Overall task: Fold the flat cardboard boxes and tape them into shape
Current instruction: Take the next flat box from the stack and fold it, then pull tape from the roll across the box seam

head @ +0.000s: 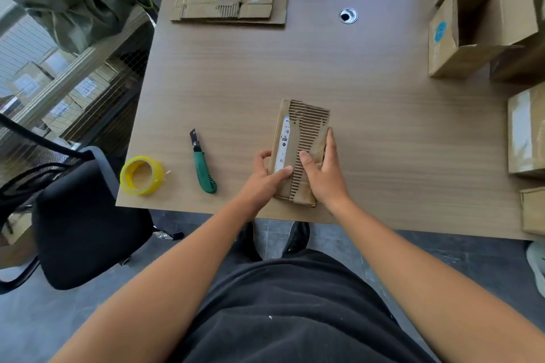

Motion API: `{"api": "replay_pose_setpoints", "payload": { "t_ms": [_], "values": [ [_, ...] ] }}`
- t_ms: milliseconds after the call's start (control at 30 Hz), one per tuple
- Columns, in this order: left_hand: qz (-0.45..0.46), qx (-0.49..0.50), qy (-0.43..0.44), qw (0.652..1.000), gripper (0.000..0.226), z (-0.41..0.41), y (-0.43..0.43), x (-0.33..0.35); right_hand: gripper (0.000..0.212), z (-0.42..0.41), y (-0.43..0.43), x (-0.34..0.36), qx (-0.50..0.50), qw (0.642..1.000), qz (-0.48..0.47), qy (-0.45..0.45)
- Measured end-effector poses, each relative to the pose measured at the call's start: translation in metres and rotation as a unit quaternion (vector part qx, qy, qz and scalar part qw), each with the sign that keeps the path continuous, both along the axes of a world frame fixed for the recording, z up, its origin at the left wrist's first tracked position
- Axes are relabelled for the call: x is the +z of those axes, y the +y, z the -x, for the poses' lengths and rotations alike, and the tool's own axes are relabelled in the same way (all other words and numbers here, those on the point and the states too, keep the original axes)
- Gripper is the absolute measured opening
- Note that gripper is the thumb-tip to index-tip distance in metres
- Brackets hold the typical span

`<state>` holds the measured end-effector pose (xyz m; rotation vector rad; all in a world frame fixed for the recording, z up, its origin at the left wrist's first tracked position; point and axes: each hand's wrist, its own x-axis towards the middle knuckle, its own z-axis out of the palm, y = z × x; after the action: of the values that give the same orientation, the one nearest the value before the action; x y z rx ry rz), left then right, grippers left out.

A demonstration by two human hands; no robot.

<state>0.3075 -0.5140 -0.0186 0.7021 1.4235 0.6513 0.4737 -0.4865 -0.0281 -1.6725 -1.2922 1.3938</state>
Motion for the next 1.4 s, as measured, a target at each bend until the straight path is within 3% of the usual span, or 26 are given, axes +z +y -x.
{"api": "replay_pose_setpoints", "payload": {
  "t_ms": [133, 267, 433, 533, 633, 767, 900, 1033, 1167, 1400],
  "values": [
    [-0.043, -0.006, 0.053, 0.998, 0.077, 0.000, 0.005, 0.007, 0.085, 0.008, 0.016, 0.004, 0.008, 1.000, -0.003, 0.001],
    [-0.093, -0.050, 0.092, 0.990, 0.084, 0.006, 0.010, 0.014, 0.085, 0.017, 0.014, 0.010, 0.027, 0.991, -0.082, -0.101],
    [-0.061, -0.124, 0.050, 0.989, 0.089, 0.027, 0.013, 0.022, 0.075, 0.020, 0.024, 0.013, 0.134, 0.972, -0.078, -0.177],
    [-0.064, -0.191, 0.038, 0.979, 0.073, 0.060, 0.011, 0.028, 0.074, 0.029, 0.030, 0.018, 0.165, 0.960, -0.051, -0.221],
    [-0.123, -0.107, 0.242, 0.956, 0.056, 0.106, 0.003, 0.023, 0.073, 0.044, 0.028, 0.018, 0.154, 0.964, -0.034, -0.214],
    [-0.039, 0.025, 0.456, 0.889, 0.054, 0.197, -0.035, 0.001, 0.070, 0.067, 0.018, 0.015, 0.131, 0.967, -0.035, -0.216],
    [-0.013, -0.118, 0.541, 0.833, 0.056, 0.256, -0.070, -0.024, 0.069, 0.079, 0.016, 0.016, 0.126, 0.964, -0.042, -0.230],
    [-0.082, -0.163, 0.589, 0.787, 0.029, 0.281, -0.071, -0.033, 0.068, 0.084, 0.010, 0.016, 0.113, 0.963, -0.053, -0.239],
    [-0.148, -0.180, 0.595, 0.769, 0.011, 0.275, -0.058, -0.022, 0.066, 0.085, 0.005, 0.016, 0.109, 0.954, -0.069, -0.270],
    [-0.375, -0.211, 0.491, 0.758, 0.026, 0.178, -0.003, 0.037, 0.073, 0.088, 0.003, 0.016, 0.106, 0.916, -0.139, -0.360]
  ]
}}
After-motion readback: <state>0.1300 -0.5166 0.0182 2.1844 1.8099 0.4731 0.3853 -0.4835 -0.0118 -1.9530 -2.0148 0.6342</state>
